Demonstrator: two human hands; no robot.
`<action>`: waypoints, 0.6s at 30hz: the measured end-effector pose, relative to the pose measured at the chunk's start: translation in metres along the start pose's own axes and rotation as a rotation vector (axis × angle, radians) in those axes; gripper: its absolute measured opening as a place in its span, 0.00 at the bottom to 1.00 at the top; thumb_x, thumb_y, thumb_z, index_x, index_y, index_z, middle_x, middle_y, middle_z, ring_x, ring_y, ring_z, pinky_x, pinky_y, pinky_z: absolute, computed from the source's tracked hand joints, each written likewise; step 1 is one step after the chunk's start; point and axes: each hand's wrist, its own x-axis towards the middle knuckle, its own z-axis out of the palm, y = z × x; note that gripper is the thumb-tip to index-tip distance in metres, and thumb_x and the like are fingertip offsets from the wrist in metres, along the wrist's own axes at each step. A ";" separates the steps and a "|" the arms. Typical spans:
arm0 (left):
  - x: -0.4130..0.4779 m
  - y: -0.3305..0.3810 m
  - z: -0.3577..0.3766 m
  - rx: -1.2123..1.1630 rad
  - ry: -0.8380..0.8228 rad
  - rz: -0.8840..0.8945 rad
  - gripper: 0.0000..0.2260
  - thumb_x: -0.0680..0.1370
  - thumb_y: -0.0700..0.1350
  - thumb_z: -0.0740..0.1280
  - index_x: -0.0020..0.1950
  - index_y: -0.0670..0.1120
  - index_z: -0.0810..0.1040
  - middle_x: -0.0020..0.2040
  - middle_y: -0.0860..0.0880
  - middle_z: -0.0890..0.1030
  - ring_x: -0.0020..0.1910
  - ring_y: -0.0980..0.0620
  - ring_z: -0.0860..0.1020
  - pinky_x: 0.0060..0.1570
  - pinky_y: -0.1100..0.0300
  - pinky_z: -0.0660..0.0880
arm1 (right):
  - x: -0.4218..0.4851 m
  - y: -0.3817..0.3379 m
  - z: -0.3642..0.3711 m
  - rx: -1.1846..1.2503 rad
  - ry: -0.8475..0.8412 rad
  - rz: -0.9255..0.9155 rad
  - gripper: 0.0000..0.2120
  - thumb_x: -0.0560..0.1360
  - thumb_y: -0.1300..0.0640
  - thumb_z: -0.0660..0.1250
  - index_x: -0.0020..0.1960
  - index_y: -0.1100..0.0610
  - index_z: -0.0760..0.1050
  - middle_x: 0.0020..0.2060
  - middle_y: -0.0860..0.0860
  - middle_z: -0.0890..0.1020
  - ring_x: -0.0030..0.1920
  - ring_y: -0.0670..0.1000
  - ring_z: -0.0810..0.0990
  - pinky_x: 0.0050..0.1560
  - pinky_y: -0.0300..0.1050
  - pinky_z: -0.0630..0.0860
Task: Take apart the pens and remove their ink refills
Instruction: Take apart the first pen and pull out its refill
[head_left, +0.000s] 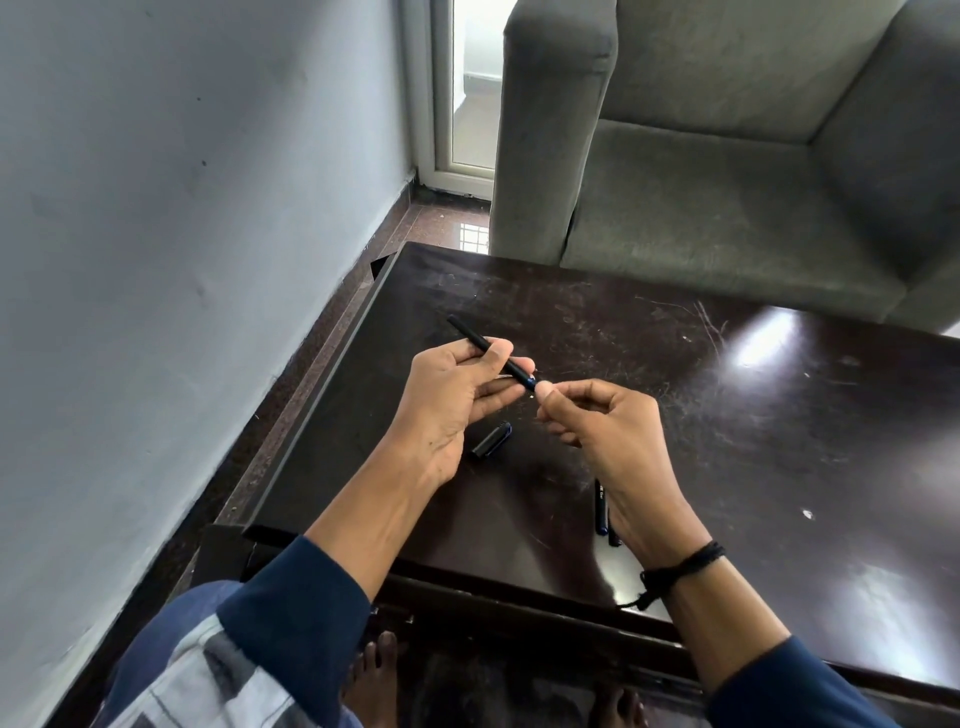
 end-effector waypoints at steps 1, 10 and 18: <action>0.000 0.000 0.000 -0.006 0.002 0.003 0.07 0.81 0.39 0.67 0.56 0.37 0.81 0.47 0.40 0.87 0.49 0.45 0.86 0.47 0.57 0.83 | 0.001 0.000 0.000 -0.003 0.005 0.008 0.08 0.76 0.53 0.75 0.43 0.58 0.85 0.36 0.54 0.87 0.35 0.45 0.80 0.38 0.34 0.76; -0.001 -0.002 0.002 0.012 -0.005 0.012 0.09 0.82 0.40 0.67 0.57 0.36 0.80 0.48 0.40 0.87 0.50 0.44 0.86 0.46 0.58 0.83 | 0.002 0.000 -0.003 -0.054 0.011 -0.032 0.04 0.72 0.62 0.78 0.44 0.59 0.84 0.36 0.51 0.84 0.35 0.42 0.79 0.38 0.33 0.74; -0.001 -0.001 0.002 0.012 0.002 0.019 0.08 0.82 0.40 0.67 0.56 0.37 0.81 0.48 0.41 0.87 0.49 0.45 0.86 0.46 0.59 0.83 | 0.003 0.001 -0.001 -0.056 -0.008 -0.002 0.06 0.77 0.58 0.74 0.42 0.58 0.84 0.33 0.52 0.85 0.35 0.44 0.80 0.41 0.37 0.75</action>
